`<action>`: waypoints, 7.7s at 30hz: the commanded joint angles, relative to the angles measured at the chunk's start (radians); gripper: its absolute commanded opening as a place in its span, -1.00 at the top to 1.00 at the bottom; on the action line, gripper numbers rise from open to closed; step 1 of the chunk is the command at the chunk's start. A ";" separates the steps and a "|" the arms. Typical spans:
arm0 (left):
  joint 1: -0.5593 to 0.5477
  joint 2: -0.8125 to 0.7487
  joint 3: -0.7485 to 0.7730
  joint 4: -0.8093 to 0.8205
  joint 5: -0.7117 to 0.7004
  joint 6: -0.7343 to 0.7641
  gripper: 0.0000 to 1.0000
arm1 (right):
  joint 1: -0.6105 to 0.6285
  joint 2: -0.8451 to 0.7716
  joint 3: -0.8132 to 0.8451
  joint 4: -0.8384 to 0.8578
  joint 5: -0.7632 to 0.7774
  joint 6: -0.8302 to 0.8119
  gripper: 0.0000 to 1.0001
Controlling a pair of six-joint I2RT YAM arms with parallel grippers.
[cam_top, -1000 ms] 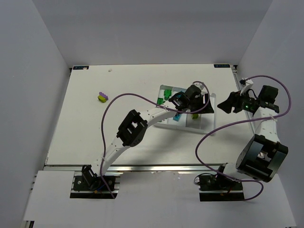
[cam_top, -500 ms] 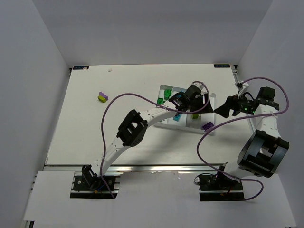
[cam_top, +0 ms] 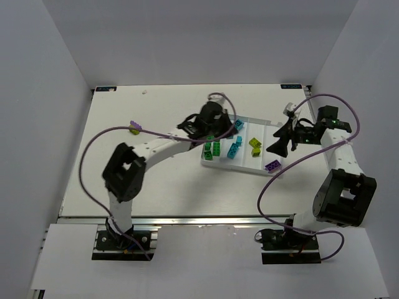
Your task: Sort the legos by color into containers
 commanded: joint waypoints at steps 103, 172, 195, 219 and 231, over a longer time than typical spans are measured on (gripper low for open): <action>0.352 -0.547 -0.824 0.508 0.509 0.352 0.64 | 0.520 0.250 0.244 0.207 0.001 0.941 -0.52; 0.125 -0.604 -0.808 0.419 0.347 0.484 0.66 | 0.274 0.175 0.119 0.172 0.391 0.939 1.00; 0.078 -0.282 -0.499 0.447 0.446 0.222 0.65 | 0.152 0.241 0.049 0.342 0.783 0.739 -0.10; -0.096 0.250 0.180 -0.050 0.290 0.417 0.11 | -0.002 0.140 0.080 0.155 0.363 0.550 -0.79; -0.113 0.275 0.266 -0.093 0.213 0.415 -0.60 | -0.003 0.121 0.066 0.132 0.331 0.543 -0.79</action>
